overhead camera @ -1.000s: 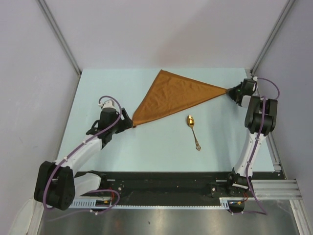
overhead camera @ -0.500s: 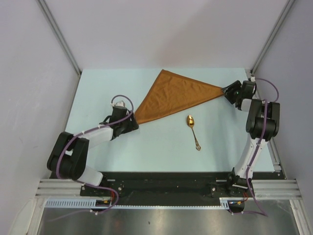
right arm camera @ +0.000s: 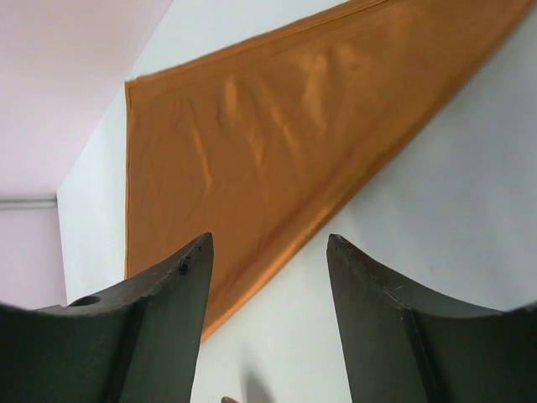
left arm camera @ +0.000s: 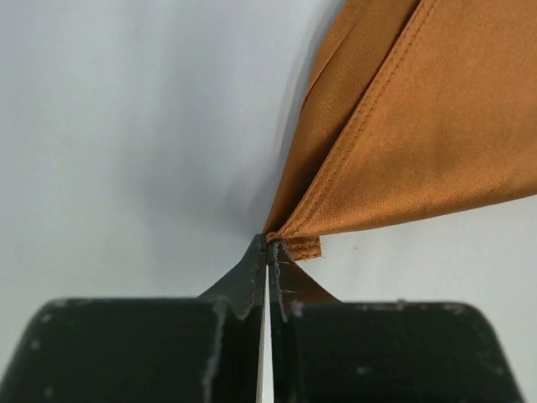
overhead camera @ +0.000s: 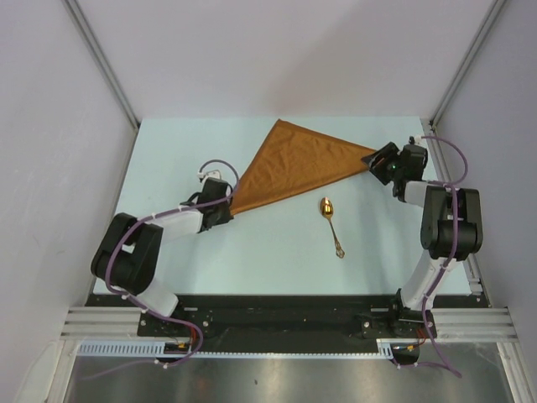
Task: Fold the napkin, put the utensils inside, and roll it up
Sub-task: Smooth out the napkin at the center of the board.
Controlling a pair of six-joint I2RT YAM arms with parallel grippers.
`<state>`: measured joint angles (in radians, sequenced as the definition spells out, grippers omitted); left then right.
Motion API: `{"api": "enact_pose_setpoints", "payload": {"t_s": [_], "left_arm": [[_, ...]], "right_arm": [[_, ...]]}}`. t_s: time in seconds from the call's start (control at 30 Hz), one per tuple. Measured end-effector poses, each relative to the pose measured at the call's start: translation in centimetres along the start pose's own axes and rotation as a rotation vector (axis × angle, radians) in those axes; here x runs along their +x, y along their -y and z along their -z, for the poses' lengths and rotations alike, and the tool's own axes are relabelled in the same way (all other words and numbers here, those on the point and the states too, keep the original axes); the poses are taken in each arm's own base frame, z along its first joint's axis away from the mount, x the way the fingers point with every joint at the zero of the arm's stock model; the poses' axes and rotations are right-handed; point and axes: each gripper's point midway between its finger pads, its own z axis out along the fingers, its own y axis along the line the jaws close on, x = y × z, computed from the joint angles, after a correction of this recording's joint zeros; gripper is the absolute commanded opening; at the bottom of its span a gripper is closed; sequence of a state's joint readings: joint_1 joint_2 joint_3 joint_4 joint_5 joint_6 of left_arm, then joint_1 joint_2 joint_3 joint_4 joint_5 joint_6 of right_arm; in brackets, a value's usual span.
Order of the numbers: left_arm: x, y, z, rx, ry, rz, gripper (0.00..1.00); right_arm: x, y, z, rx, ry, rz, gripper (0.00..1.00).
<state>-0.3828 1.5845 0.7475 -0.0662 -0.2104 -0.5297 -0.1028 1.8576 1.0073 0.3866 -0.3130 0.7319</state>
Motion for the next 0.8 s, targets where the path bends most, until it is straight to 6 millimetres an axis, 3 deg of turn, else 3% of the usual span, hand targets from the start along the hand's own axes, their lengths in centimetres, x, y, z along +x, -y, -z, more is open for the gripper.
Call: {"api": "enact_pose_setpoints", "payload": {"t_s": [0.17, 0.33, 0.4, 0.43, 0.53, 0.6, 0.8], "left_arm": [[-1.1, 0.4, 1.3, -0.114, 0.059, -0.178, 0.01], [-3.4, 3.0, 3.4, -0.264, 0.184, -0.430, 0.07], [-3.2, 3.3, 3.4, -0.344, 0.198, -0.522, 0.16], [-2.3, 4.0, 3.4, -0.368, 0.196, -0.591, 0.30], [0.6, 3.6, 2.7, -0.443, 0.133, -0.758, 0.80], [1.4, 2.8, 3.0, -0.483, 0.104, -0.823, 0.87], [-0.1, 3.6, 5.1, -0.412, 0.132, -0.775, 0.97]], "right_arm": [[2.6, -1.9, -0.2, -0.035, -0.055, 0.043, 0.62], [5.2, -2.9, -0.1, -0.068, -0.115, 0.059, 0.62], [5.6, -2.6, 0.0, -0.065, -0.126, 0.056, 0.63], [5.7, -2.5, 0.0, -0.063, -0.129, 0.055, 0.63], [5.8, -2.3, 0.0, -0.064, -0.135, 0.052, 0.63], [5.8, -2.3, 0.0, -0.066, -0.137, 0.055, 0.63], [5.8, -2.1, 0.1, -0.064, -0.142, 0.062, 0.63]]}}
